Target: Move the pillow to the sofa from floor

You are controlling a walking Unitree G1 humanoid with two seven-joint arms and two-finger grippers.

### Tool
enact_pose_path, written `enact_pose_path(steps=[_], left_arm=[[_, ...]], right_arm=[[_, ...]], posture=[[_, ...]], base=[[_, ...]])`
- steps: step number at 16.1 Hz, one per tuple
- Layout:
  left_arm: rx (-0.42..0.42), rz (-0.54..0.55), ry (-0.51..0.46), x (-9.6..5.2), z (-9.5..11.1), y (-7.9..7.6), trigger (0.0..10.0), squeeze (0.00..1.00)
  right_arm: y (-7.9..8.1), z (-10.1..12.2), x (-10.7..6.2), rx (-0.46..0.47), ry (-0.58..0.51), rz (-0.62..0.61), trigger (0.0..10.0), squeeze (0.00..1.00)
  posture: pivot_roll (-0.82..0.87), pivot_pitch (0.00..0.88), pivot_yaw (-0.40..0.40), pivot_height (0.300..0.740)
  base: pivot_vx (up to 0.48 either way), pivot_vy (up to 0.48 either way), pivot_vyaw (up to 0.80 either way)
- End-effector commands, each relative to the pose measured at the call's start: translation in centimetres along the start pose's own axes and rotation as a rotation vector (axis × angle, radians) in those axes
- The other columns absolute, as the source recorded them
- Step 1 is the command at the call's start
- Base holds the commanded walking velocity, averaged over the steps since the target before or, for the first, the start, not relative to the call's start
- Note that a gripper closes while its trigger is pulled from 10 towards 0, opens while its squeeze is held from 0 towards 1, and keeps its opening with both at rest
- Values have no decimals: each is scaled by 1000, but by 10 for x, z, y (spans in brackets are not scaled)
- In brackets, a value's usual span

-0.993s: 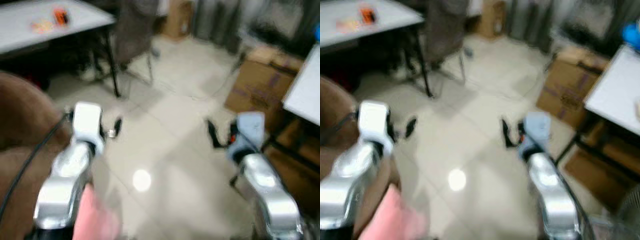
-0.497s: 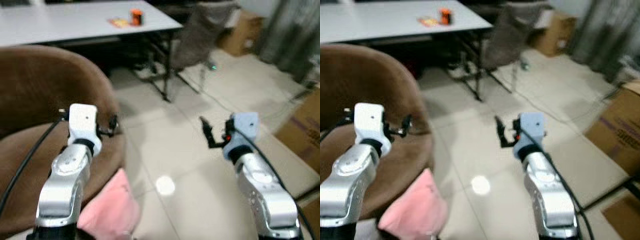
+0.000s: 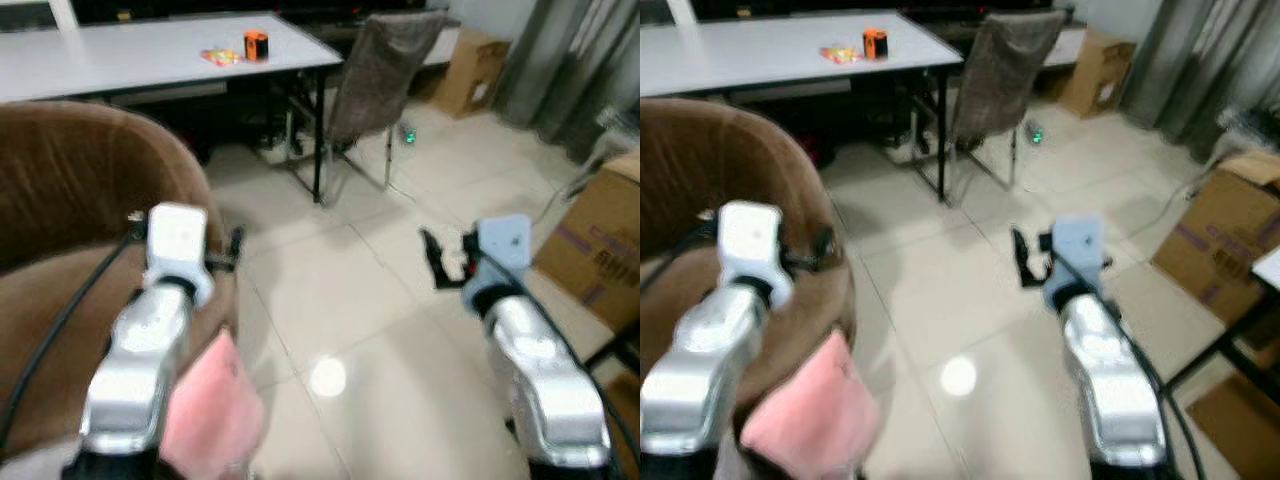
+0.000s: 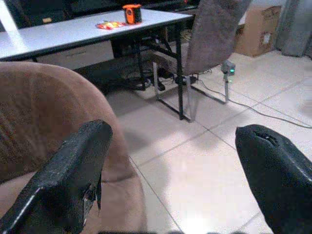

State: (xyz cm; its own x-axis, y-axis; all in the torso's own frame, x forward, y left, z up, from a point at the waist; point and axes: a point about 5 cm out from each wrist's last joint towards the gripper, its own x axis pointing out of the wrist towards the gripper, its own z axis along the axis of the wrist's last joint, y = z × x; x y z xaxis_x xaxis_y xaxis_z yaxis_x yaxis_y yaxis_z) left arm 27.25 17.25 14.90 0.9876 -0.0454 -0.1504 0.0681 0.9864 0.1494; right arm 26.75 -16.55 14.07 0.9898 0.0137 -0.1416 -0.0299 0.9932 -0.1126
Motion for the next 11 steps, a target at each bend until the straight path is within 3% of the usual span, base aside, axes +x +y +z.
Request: enact_pose_path(steps=[1,5,7,11], left_arm=[[21,15,-8,1,3,3,10000,0],[20,24,-39,1,3,3,10000,0],[76,-18,-42,0,3,2,10000,0],[63,-22,-40,-3,0,1,10000,0]], right_arm=[[3,4,1,13,-8,21,10000,1000],[11,7,1,16,-44,70,10000,1000],[14,10,1,-9,-50,81,10000,1000],[16,6,-2,14,-38,78,10000,1000]], posture=[[-153,0,-46,740],[-145,0,-43,740],[-146,0,-40,740],[-135,0,-39,740]], base=[[0,-480,800],[0,0,800],[0,0,800],[0,0,800]])
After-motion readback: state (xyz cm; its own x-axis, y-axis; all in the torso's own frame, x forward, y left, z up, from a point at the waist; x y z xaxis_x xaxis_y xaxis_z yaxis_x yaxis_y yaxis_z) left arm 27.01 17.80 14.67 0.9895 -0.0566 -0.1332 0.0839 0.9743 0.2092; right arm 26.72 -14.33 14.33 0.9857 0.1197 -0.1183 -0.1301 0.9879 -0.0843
